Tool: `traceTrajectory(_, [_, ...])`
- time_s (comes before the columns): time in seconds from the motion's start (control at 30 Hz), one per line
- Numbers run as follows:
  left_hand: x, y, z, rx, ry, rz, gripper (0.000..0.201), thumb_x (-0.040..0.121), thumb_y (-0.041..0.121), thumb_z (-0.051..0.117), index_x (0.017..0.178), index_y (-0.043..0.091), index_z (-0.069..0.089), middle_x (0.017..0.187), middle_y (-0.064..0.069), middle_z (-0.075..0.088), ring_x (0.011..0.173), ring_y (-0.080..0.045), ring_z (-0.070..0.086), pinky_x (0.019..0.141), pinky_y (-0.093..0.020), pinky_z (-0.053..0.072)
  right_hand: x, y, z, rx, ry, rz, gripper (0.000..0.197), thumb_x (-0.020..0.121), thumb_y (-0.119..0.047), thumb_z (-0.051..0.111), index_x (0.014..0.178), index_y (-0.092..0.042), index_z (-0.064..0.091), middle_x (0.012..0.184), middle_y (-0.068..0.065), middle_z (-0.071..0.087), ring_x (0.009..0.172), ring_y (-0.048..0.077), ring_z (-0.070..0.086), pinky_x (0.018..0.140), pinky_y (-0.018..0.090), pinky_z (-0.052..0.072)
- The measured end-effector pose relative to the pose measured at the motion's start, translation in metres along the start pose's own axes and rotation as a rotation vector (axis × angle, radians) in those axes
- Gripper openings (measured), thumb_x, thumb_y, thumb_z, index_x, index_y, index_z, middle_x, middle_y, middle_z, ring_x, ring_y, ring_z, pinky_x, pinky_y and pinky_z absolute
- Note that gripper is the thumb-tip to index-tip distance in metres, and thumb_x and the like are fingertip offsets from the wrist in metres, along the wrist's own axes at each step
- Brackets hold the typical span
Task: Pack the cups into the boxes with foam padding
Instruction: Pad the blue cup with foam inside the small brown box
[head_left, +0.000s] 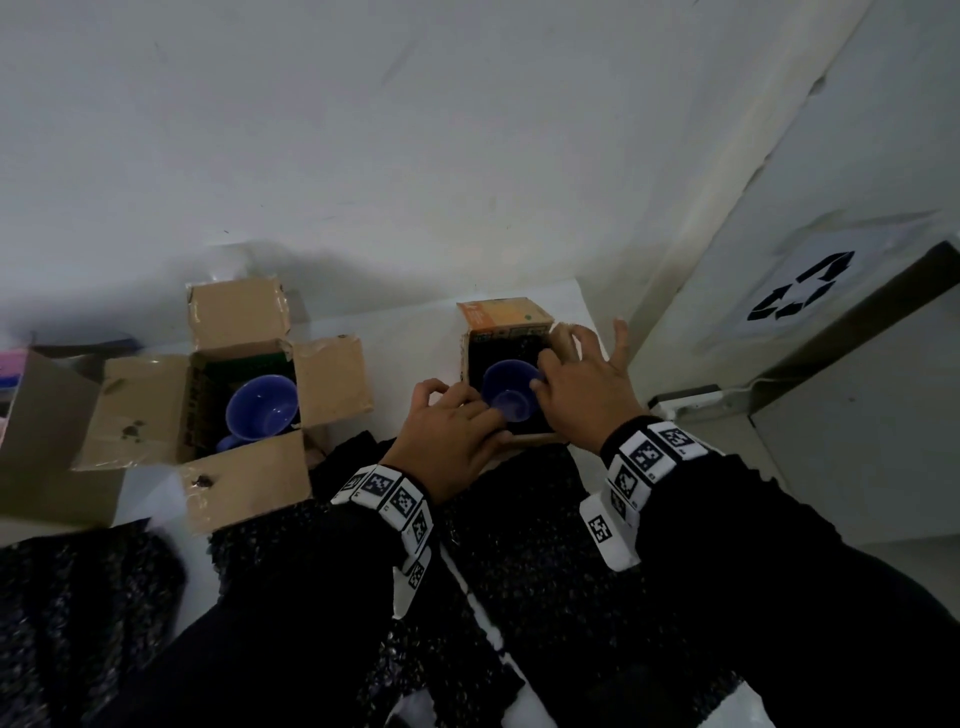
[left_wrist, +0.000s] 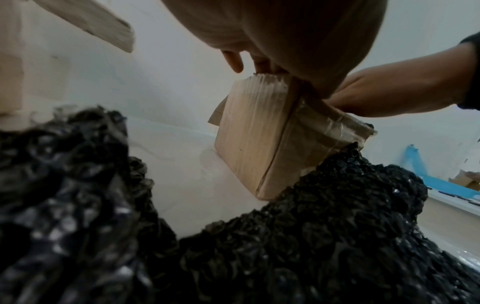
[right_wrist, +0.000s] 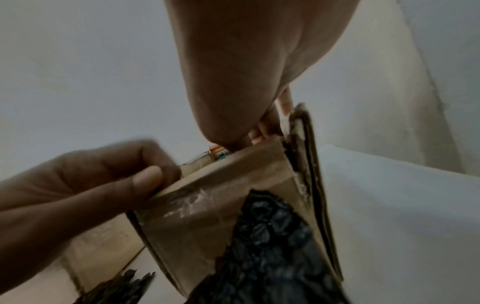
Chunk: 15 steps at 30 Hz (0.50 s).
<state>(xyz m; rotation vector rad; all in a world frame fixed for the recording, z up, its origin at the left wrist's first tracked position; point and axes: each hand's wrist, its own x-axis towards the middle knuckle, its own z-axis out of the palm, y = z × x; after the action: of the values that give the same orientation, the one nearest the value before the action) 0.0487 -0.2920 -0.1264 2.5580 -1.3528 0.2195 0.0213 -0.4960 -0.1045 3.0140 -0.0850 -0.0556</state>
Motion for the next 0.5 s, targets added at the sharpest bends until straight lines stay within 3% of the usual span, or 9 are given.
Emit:
traceTrajectory(0.1, [0.0, 0.001, 0.0, 0.085, -0.023, 0.006, 0.036, 0.095, 0.045, 0.039, 0.081, 0.028, 0.067, 0.089, 0.012, 0.064, 0.1, -0.017, 0.056, 0.093, -0.044, 0.032, -0.003, 0.006, 0.003, 0.005, 0.005, -0.004, 0.029, 0.092, -0.049, 0.051, 0.101, -0.024, 0.061, 0.134, 0.008, 0.056, 0.14, 0.03, 0.028, 0.105, 0.06, -0.018])
traceTrajectory(0.2, [-0.001, 0.001, -0.001, 0.131, -0.006, 0.039, 0.036, 0.093, 0.046, 0.042, 0.077, 0.027, 0.069, 0.093, 0.007, 0.059, 0.097, -0.02, 0.054, 0.092, -0.042, 0.03, -0.016, 0.007, 0.005, 0.019, 0.142, -0.04, 0.027, 0.088, -0.046, 0.057, 0.096, -0.022, 0.064, 0.116, 0.004, 0.064, 0.121, 0.03, 0.047, 0.107, 0.058, 0.012])
traceTrajectory(0.27, [-0.001, 0.004, -0.004, 0.171, 0.022, 0.082, 0.037, 0.093, 0.045, 0.041, 0.077, 0.026, 0.068, 0.089, 0.004, 0.058, 0.091, -0.021, 0.055, 0.091, -0.041, 0.031, -0.029, 0.007, 0.01, 0.131, 0.267, -0.156, 0.029, 0.093, -0.047, 0.051, 0.099, -0.021, 0.062, 0.106, 0.001, 0.062, 0.103, 0.027, 0.051, 0.098, 0.049, 0.031])
traceTrajectory(0.33, [-0.002, 0.008, -0.007, 0.172, 0.047, 0.104, 0.034, 0.094, 0.041, 0.039, 0.084, 0.023, 0.066, 0.084, 0.003, 0.061, 0.085, -0.022, 0.059, 0.092, -0.04, 0.033, -0.043, 0.009, 0.014, 0.241, 0.259, -0.305, 0.036, 0.092, -0.056, 0.048, 0.099, -0.023, 0.061, 0.1, -0.002, 0.058, 0.095, 0.021, 0.051, 0.093, 0.044, 0.035])
traceTrajectory(0.4, [-0.002, 0.011, -0.009, 0.17, 0.063, 0.108, 0.027, 0.093, 0.039, 0.041, 0.092, 0.023, 0.063, 0.081, 0.004, 0.063, 0.082, -0.022, 0.06, 0.094, -0.041, 0.034, -0.052, 0.013, 0.019, 0.211, 0.191, -0.401, 0.037, 0.087, -0.057, 0.054, 0.101, -0.023, 0.06, 0.1, -0.003, 0.057, 0.096, 0.02, 0.052, 0.098, 0.044, 0.034])
traceTrajectory(0.5, [-0.005, 0.008, -0.008, 0.209, 0.024, 0.121, 0.014, 0.086, 0.038, 0.057, 0.084, 0.027, 0.064, 0.08, 0.007, 0.063, 0.086, -0.019, 0.06, 0.097, -0.041, 0.031, -0.054, 0.017, 0.023, 0.108, 0.121, -0.403, 0.025, 0.078, -0.029, 0.065, 0.102, -0.024, 0.061, 0.097, -0.004, 0.064, 0.099, 0.022, 0.058, 0.104, 0.044, 0.027])
